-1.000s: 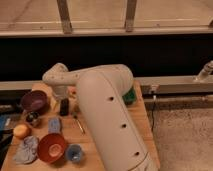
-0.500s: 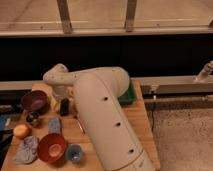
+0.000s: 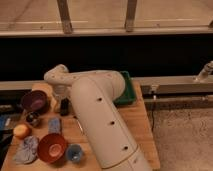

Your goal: Wipe red bowl with eraser

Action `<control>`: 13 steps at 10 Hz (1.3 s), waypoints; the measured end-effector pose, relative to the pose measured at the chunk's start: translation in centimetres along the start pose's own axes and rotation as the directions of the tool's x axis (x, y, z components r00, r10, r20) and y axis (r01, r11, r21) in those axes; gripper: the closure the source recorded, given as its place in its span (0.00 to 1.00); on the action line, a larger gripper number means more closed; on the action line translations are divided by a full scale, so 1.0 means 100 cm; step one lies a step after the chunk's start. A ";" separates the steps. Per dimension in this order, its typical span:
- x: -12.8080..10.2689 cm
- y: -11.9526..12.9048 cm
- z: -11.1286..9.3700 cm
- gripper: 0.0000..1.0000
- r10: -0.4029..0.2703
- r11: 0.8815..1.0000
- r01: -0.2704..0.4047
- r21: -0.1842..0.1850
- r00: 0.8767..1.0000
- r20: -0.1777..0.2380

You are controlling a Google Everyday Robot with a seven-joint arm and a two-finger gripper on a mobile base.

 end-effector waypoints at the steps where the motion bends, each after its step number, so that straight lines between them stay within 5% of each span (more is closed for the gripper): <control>1: 0.002 -0.002 0.000 0.41 -0.002 1.000 0.002 -0.001 1.000 -0.001; 7: 0.024 -0.013 -0.019 0.99 -0.010 1.000 0.010 -0.016 1.000 0.017; 13: 0.042 -0.028 -0.123 1.00 -0.066 0.997 0.068 -0.024 0.995 0.081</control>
